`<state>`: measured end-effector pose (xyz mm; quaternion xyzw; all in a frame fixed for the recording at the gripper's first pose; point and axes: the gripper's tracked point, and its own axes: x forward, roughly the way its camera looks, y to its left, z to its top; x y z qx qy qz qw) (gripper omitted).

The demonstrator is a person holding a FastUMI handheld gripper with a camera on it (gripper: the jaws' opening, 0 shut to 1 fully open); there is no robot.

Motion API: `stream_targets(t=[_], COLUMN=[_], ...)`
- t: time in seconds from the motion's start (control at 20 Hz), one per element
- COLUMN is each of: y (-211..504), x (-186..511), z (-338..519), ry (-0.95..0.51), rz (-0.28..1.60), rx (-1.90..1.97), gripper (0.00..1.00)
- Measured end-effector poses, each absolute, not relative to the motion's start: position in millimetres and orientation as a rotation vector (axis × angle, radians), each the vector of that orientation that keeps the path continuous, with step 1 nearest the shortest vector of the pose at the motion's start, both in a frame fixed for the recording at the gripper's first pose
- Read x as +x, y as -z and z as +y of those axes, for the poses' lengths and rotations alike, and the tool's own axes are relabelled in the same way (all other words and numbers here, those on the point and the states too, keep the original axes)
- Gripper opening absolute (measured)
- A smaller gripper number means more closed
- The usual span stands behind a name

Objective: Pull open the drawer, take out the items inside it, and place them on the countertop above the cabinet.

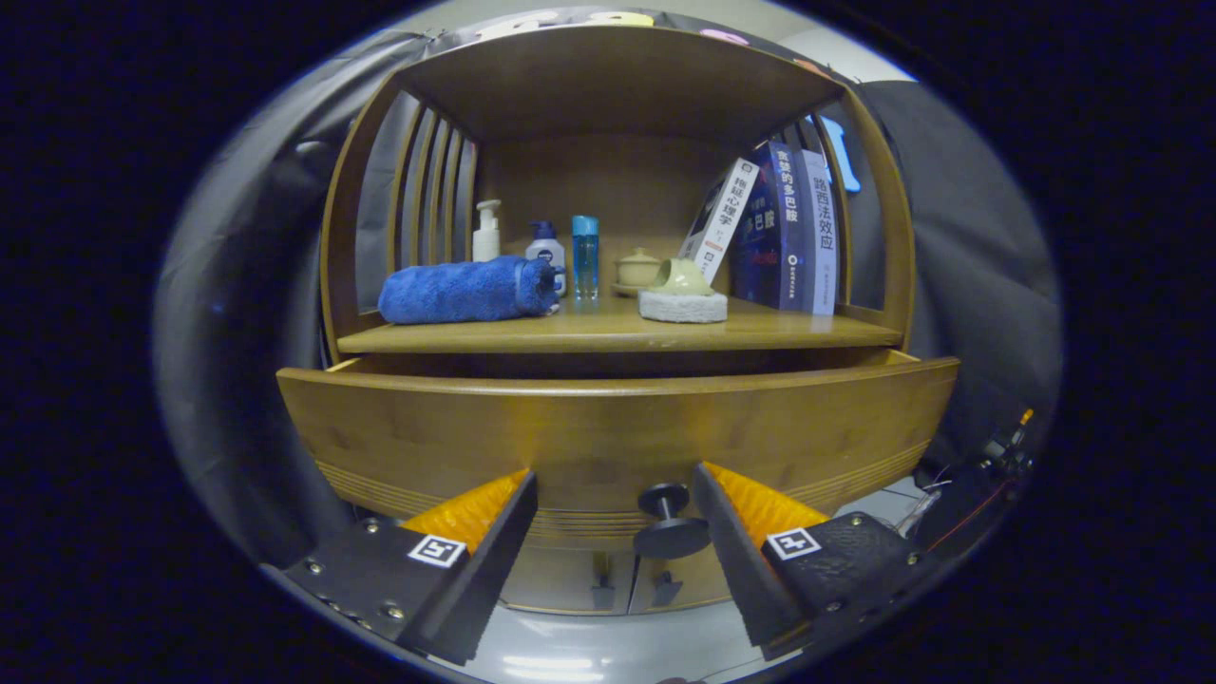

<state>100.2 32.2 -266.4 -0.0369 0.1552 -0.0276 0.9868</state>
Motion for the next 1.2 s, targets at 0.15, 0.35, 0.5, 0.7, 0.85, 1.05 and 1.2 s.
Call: stream_targets(t=[0.15, 0.35, 0.5, 0.7, 0.85, 1.05, 1.2], y=[263.9, 265.2, 265.5, 265.2, 266.8, 268.6, 268.8], x=[107.2, 118.1, 129.2, 139.1, 146.9, 150.4, 149.8], z=[40.8, 41.2, 40.1, 41.3, 40.7, 34.7, 33.6], ry=[0.055, 0.056, 0.059, 0.055, 0.05, 0.045, 0.043], rz=[0.319, 0.337, 0.339, 0.352, 0.355, 0.352, 0.356], rx=[-0.073, -0.066, -0.059, -0.065, -0.069, -0.076, -0.07], gripper=[1.0, 1.0, 1.0, 1.0, 1.0, 1.0, 0.99])
